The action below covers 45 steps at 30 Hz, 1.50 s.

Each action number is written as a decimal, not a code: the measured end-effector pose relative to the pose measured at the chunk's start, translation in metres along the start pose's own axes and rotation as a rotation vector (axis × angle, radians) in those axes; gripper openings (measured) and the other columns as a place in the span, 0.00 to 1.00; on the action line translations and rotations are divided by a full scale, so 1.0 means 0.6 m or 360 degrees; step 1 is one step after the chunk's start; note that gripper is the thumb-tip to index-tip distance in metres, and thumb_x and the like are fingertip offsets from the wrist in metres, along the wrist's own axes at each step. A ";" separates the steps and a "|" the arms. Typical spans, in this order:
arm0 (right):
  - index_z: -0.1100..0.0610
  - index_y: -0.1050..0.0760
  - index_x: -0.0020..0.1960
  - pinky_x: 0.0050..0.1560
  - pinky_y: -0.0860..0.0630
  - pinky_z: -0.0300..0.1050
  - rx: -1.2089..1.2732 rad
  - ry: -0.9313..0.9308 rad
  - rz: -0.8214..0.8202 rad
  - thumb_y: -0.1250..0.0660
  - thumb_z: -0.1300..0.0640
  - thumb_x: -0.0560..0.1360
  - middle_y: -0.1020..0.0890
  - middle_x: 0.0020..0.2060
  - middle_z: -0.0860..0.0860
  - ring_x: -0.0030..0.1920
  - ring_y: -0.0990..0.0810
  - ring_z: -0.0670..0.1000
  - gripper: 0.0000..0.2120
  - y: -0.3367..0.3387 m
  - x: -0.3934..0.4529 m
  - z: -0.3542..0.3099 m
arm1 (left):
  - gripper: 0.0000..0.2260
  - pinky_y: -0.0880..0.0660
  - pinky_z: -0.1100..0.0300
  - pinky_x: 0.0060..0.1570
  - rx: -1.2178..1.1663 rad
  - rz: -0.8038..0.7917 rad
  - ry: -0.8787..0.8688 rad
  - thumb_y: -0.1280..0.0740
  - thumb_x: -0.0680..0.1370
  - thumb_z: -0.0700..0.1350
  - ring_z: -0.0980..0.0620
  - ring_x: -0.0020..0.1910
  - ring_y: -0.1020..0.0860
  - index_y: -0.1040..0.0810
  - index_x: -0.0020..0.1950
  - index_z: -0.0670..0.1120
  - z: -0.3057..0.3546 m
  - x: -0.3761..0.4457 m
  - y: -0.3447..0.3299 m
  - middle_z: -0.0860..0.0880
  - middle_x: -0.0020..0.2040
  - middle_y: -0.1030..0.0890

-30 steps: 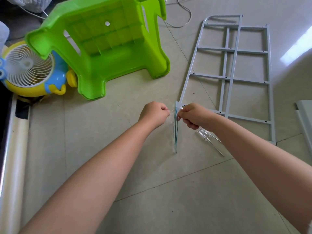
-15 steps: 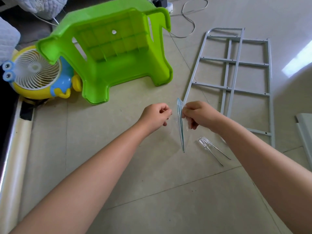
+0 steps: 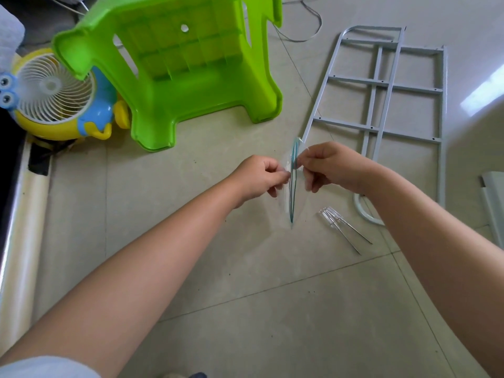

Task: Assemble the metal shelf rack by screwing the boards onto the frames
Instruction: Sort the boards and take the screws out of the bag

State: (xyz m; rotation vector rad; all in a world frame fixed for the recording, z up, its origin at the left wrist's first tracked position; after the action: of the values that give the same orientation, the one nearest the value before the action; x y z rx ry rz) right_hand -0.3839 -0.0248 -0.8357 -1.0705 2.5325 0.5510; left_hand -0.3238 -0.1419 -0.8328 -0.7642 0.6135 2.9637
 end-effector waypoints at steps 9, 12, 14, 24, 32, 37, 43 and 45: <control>0.59 0.29 0.38 0.28 0.26 0.37 0.0221 -0.0072 0.0014 0.41 0.64 0.78 0.32 0.27 0.53 0.24 0.26 0.46 0.10 -0.018 0.003 0.019 | 0.12 0.42 0.70 0.21 -0.0371 0.0215 0.0071 0.38 0.79 0.37 0.60 0.23 0.30 0.26 0.35 0.45 0.000 0.005 0.012 0.50 0.31 0.25; 0.59 0.28 0.39 0.30 0.25 0.38 0.0405 -0.0105 -0.0100 0.44 0.61 0.80 0.29 0.29 0.54 0.25 0.24 0.47 0.12 -0.035 0.000 0.022 | 0.11 0.42 0.70 0.21 -0.0506 0.0261 0.0057 0.38 0.78 0.37 0.58 0.26 0.30 0.25 0.36 0.45 0.002 0.005 0.019 0.51 0.30 0.24; 0.60 0.28 0.40 0.29 0.25 0.39 0.0558 -0.0100 -0.0075 0.46 0.59 0.80 0.29 0.29 0.54 0.24 0.24 0.47 0.14 -0.032 0.000 0.020 | 0.10 0.42 0.70 0.21 -0.0552 0.0299 0.0094 0.37 0.78 0.38 0.57 0.28 0.31 0.24 0.37 0.46 -0.003 0.006 0.023 0.54 0.27 0.23; 0.59 0.29 0.39 0.27 0.27 0.36 0.0138 -0.0140 -0.0086 0.43 0.61 0.79 0.22 0.23 0.50 0.26 0.23 0.47 0.11 -0.027 -0.001 0.010 | 0.09 0.39 0.70 0.22 -0.0533 0.0111 0.0192 0.38 0.78 0.37 0.63 0.23 0.24 0.24 0.39 0.45 -0.007 0.001 0.021 0.55 0.24 0.21; 0.56 0.38 0.33 0.22 0.40 0.37 -0.0076 -0.0337 0.0355 0.48 0.65 0.78 0.35 0.29 0.52 0.27 0.37 0.48 0.16 -0.039 0.011 0.008 | 0.13 0.40 0.67 0.24 -0.0435 0.0054 0.0308 0.48 0.82 0.43 0.61 0.20 0.26 0.33 0.38 0.47 -0.010 0.007 -0.013 0.53 0.24 0.22; 0.55 0.38 0.33 0.29 0.42 0.42 -0.0095 -0.0202 0.0374 0.45 0.47 0.80 0.37 0.27 0.51 0.27 0.39 0.49 0.19 -0.040 0.005 0.016 | 0.14 0.42 0.71 0.20 -0.0519 -0.0052 0.0356 0.43 0.81 0.45 0.60 0.21 0.25 0.34 0.36 0.47 -0.021 0.001 -0.007 0.54 0.22 0.23; 0.58 0.29 0.38 0.32 0.36 0.44 0.0033 -0.0203 0.0217 0.39 0.48 0.77 0.31 0.33 0.57 0.33 0.35 0.55 0.14 -0.035 -0.003 0.033 | 0.15 0.43 0.72 0.19 -0.0400 -0.0078 0.0375 0.43 0.81 0.44 0.60 0.20 0.27 0.33 0.34 0.46 -0.025 0.002 -0.014 0.54 0.22 0.23; 0.58 0.32 0.36 0.22 0.39 0.34 -0.0194 -0.0190 0.0260 0.41 0.50 0.78 0.34 0.28 0.56 0.27 0.36 0.53 0.15 -0.030 -0.007 0.026 | 0.15 0.44 0.72 0.19 -0.0357 -0.0078 0.0360 0.43 0.81 0.43 0.60 0.19 0.28 0.33 0.33 0.46 -0.025 0.004 -0.018 0.54 0.22 0.24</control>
State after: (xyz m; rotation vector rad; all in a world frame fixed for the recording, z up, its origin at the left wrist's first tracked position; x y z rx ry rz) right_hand -0.3656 -0.0263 -0.8512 -0.8471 2.5219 0.7977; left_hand -0.3177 -0.1380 -0.8498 -1.1257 0.2639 2.9562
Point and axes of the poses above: each hand's wrist, its own x-axis towards the middle knuckle, its own y-axis out of the back of the hand, z = x × y, the point moved 5 cm from there along x, towards the middle knuckle
